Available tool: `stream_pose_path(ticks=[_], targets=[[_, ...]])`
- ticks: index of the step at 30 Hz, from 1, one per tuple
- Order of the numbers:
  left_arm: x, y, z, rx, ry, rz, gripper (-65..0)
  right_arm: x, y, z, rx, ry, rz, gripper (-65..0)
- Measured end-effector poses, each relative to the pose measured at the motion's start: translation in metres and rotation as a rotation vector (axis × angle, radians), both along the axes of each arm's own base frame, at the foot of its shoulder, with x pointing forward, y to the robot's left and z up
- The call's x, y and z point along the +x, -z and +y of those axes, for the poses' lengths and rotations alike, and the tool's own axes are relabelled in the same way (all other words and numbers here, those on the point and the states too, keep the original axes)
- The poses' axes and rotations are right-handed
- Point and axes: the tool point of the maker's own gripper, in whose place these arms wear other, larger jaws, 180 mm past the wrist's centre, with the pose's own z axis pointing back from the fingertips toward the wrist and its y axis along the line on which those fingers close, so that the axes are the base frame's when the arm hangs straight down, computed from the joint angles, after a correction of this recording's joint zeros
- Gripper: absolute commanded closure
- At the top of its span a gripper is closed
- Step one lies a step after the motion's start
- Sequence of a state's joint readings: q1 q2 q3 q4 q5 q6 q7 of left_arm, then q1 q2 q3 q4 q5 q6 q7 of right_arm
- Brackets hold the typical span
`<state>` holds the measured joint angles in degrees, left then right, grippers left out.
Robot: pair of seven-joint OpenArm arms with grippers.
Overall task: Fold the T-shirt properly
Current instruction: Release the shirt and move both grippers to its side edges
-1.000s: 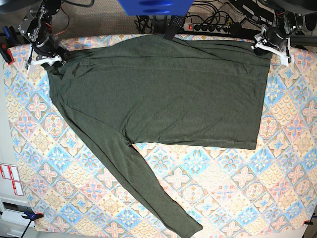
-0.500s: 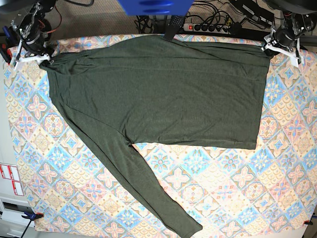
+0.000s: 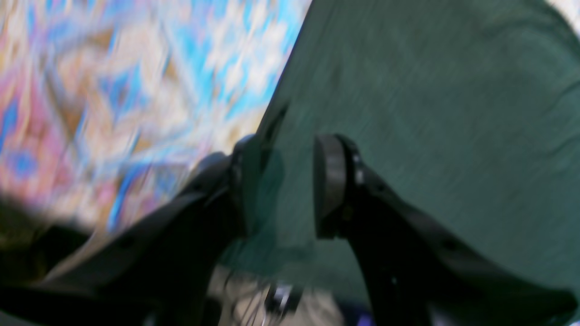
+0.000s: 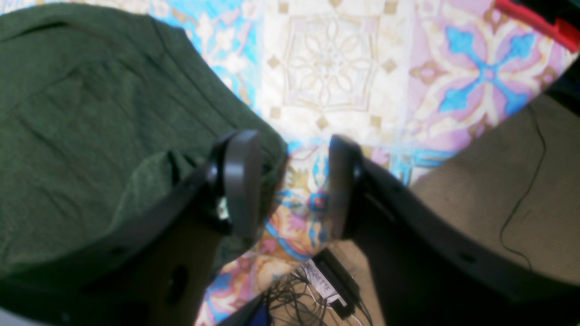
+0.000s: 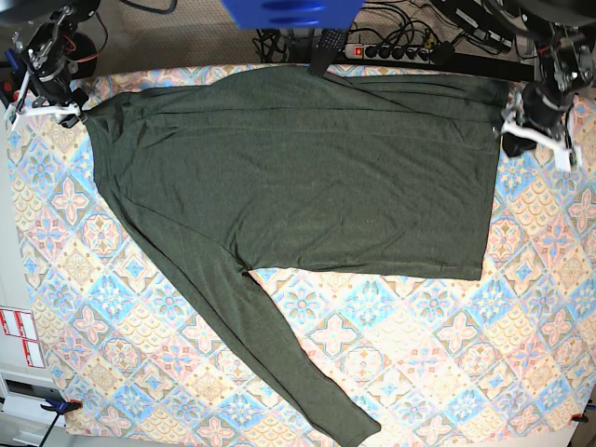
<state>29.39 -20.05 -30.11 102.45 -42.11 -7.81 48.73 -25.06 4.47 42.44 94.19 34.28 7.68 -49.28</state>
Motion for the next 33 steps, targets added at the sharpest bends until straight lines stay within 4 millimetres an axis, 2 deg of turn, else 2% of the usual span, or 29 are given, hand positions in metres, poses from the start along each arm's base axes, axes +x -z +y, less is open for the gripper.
stream_pose_path(ticks=[3,5,9,11,15,18,21,23,26,30,33], targets=[[0.03,-0.016,0.0,0.005,0.004,-0.078,-20.4,0.008,-0.002,0.005,-0.001,-0.021,-0.01,-24.5],[0.044,-0.023,0.001,0.005,0.001,-0.115,-21.1,0.027,-0.007,0.016,-0.006,-0.066,-0.029,-24.5],[0.063,-0.008,0.009,-0.038,-0.043,-0.083,-21.1,0.081,-0.028,0.039,0.001,-0.183,-0.141,-24.6],[0.076,0.002,0.016,-0.054,-0.06,-0.034,-21.1,0.099,-0.035,0.042,-0.021,-0.234,-0.155,-24.5],[0.113,0.003,0.028,-0.053,-0.095,-0.048,-21.1,0.131,-0.04,0.058,-0.024,-0.32,-0.174,-24.5],[0.134,0.011,0.03,-0.036,-0.098,-0.012,-21.1,0.152,-0.042,0.07,-0.002,-0.342,-0.205,-24.6],[0.156,0.015,0.019,-0.045,-0.06,0.007,-21.1,0.165,-0.042,0.075,0.024,-0.349,-0.224,-24.6],[0.171,0.017,0.014,-0.062,-0.055,0.009,-21.2,0.168,-0.037,0.07,0.023,-0.33,-0.208,-24.7],[0.186,0.027,0.017,-0.053,-0.074,0.038,-21.2,0.176,-0.034,0.072,0.03,-0.34,-0.201,-24.7],[0.194,0.049,0.011,0.021,-0.035,0.052,-21.2,0.192,-0.038,0.096,0.063,-0.397,-0.234,-24.7],[0.196,0.06,0.001,0.036,-0.007,0.058,-21.3,0.19,-0.036,0.097,0.062,-0.397,-0.223,-24.7]])
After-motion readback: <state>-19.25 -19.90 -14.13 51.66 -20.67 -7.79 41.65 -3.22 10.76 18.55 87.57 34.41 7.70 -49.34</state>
